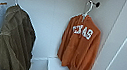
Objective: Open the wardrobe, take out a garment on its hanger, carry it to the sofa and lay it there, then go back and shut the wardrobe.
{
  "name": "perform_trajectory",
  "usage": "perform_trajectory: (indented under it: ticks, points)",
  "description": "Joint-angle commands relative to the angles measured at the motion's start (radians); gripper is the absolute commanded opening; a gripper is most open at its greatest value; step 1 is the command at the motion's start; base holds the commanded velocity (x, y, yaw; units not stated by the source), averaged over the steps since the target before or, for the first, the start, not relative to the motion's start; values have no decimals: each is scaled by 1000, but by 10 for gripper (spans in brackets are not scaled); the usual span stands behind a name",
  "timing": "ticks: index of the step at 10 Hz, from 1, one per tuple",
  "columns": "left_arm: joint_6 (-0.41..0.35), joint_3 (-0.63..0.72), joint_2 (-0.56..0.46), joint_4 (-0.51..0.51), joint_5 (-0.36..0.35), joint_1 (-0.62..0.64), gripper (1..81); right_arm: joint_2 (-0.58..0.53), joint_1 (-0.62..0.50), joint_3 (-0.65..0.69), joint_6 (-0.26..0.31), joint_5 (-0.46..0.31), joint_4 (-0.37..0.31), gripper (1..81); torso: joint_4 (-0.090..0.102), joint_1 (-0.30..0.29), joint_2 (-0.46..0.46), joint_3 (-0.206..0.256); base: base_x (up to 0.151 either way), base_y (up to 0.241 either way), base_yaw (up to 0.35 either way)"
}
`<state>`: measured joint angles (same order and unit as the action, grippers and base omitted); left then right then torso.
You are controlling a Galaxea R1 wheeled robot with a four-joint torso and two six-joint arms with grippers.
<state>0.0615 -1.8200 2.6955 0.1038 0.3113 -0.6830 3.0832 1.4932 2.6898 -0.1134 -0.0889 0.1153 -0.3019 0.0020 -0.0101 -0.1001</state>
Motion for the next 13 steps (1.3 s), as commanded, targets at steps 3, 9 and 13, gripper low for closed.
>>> perform_trajectory:
  ticks: [3,9,13]
  points:
    - [162,111,-34,-6,61,367,811,2,-43,7,-6,-43,-13,811,0,0,0,0,0,0,0]
    - [417,131,-17,-9,51,634,811,5,-37,10,-6,-18,-16,811,0,1,0,0,0,0,0]
    - [625,119,14,-7,31,789,811,7,-40,10,-6,-18,-16,811,0,2,2,-1,0,0,0]
